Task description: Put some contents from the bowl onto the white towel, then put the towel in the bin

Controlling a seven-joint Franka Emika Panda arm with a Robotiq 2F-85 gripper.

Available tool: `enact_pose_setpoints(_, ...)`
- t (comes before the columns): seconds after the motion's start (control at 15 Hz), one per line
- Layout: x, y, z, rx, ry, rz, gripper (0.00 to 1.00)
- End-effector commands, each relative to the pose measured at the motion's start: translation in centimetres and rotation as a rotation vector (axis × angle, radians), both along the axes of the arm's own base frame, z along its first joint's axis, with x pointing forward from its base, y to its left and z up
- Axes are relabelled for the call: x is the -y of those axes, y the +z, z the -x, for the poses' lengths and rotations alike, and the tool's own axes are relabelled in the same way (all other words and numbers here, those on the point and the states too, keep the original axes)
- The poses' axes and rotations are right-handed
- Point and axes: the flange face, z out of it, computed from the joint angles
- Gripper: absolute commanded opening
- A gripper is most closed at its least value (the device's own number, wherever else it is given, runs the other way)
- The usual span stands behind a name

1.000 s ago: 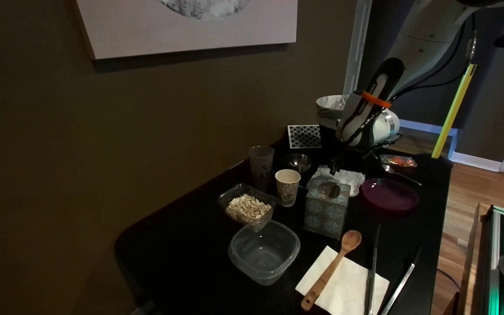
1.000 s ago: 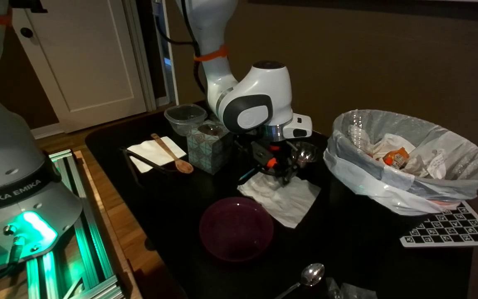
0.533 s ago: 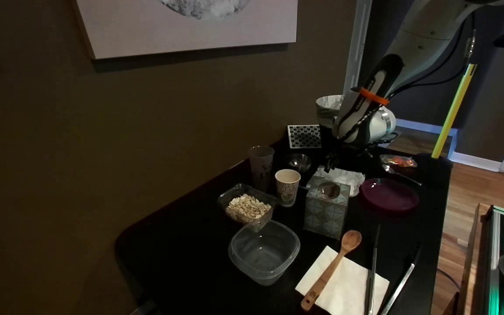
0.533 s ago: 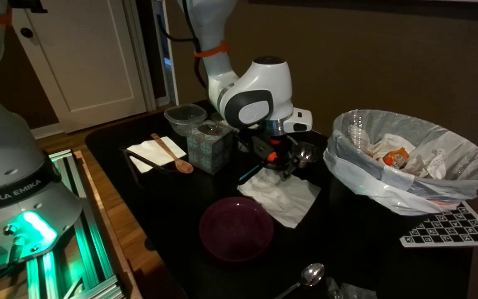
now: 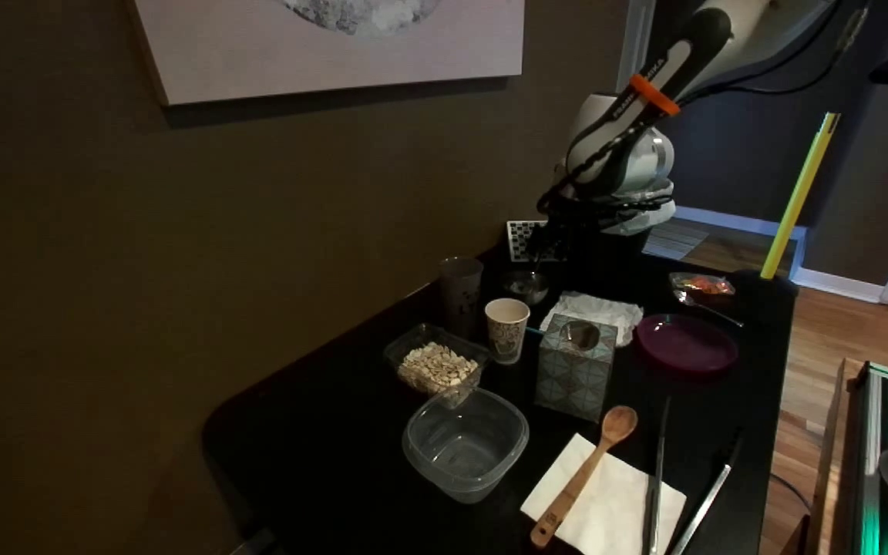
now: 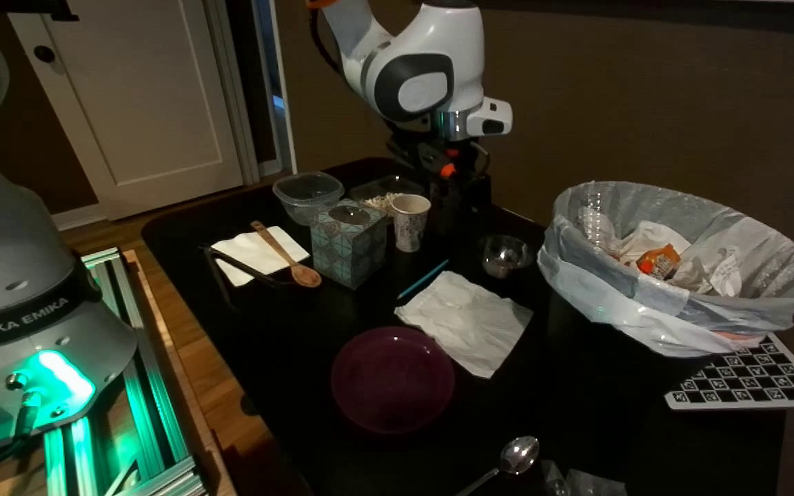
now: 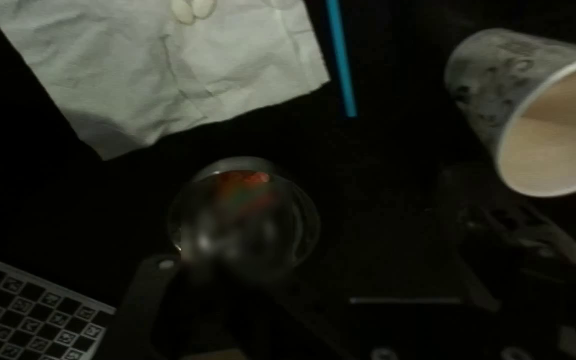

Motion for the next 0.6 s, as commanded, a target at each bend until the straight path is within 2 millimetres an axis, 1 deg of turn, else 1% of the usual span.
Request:
enact_pose_setpoints(0.0, -3.7, 4.3, -0.2, -0.050, 0.035, -0.091, 1.00)
enact_pose_setpoints(0.13, -5.9, 5.3, -0.3, -0.094, 0.025, -0.113, 1.00)
enact_pose_setpoints(0.27, -8.2, 5.6, -0.1, -0.136, 0.007, -0.101, 0.99)
enact_pose_setpoints(0.53, -13.0, 4.5, 0.3, -0.164, -0.058, -0.062, 1.00)
